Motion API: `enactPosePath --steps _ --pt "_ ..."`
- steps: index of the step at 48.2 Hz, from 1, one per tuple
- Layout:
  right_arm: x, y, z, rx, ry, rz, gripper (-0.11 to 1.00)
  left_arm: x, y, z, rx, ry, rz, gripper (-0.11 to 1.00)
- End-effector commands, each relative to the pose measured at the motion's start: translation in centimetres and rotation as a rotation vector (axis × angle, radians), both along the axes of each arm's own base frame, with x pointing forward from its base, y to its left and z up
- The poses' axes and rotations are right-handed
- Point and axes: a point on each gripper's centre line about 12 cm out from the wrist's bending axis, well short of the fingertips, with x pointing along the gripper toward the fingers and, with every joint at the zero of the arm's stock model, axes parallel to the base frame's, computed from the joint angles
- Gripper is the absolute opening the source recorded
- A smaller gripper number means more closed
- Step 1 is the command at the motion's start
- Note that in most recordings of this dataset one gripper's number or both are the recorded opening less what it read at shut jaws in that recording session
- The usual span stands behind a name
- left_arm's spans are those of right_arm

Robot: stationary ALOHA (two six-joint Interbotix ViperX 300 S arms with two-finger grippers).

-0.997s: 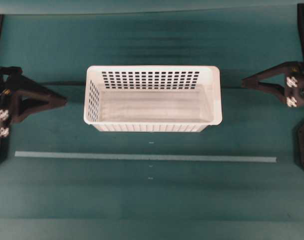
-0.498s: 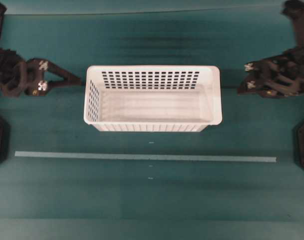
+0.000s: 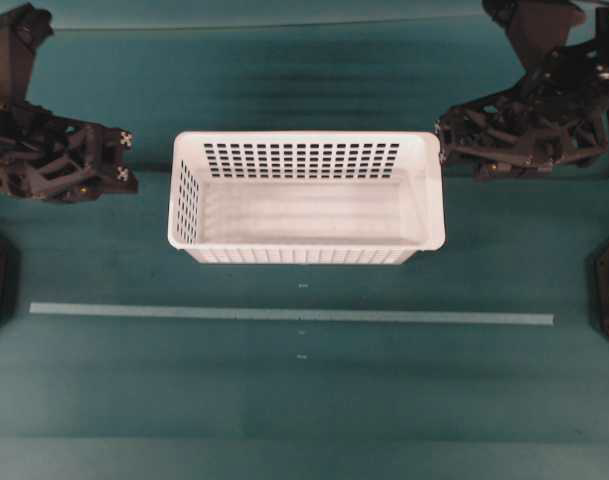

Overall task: Lift the white basket with both hands.
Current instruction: 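Move both grippers inward to the white basket's left and right rims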

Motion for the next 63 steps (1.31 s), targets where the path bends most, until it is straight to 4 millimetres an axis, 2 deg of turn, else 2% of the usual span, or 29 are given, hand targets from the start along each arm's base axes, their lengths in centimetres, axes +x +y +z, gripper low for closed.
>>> enactPosePath --steps 1,13,20,26,33,35,38,42,54,63 --pt "0.5 -0.1 0.4 -0.006 -0.006 0.009 0.02 0.7 0.3 0.8 0.006 -0.017 0.005 -0.05" --pt "0.9 -0.4 0.2 -0.029 -0.043 0.021 0.06 2.1 0.8 0.5 0.028 -0.021 -0.016 -0.01" --pt "1.3 -0.9 0.2 -0.055 -0.096 0.012 0.16 2.1 0.7 0.3 0.036 -0.020 -0.026 0.10" --pt "1.2 -0.9 -0.3 -0.058 -0.101 0.007 0.35 2.0 0.7 -0.1 0.031 -0.012 -0.023 0.35" --pt "1.2 -0.9 -0.8 -0.053 -0.096 0.003 0.68 2.1 0.8 -0.6 0.025 0.004 -0.021 0.78" --pt "1.3 -0.9 -1.1 -0.053 -0.094 0.001 0.79 2.3 0.8 -0.9 0.021 0.014 -0.019 0.88" --pt "1.5 -1.0 -1.7 -0.052 -0.091 -0.002 0.90 2.6 0.9 -1.4 0.016 0.027 -0.018 0.98" --pt "2.0 -1.0 -2.5 -0.053 -0.095 -0.004 0.95 3.0 1.0 -2.0 0.011 0.046 -0.019 0.97" --pt "3.1 -1.1 -5.1 -0.040 -0.063 0.003 0.95 3.6 2.0 -4.4 -0.015 0.119 0.014 0.94" --pt "3.3 -0.8 -7.1 -0.032 -0.042 0.007 0.95 5.1 2.7 -6.8 -0.019 0.126 0.020 0.94"
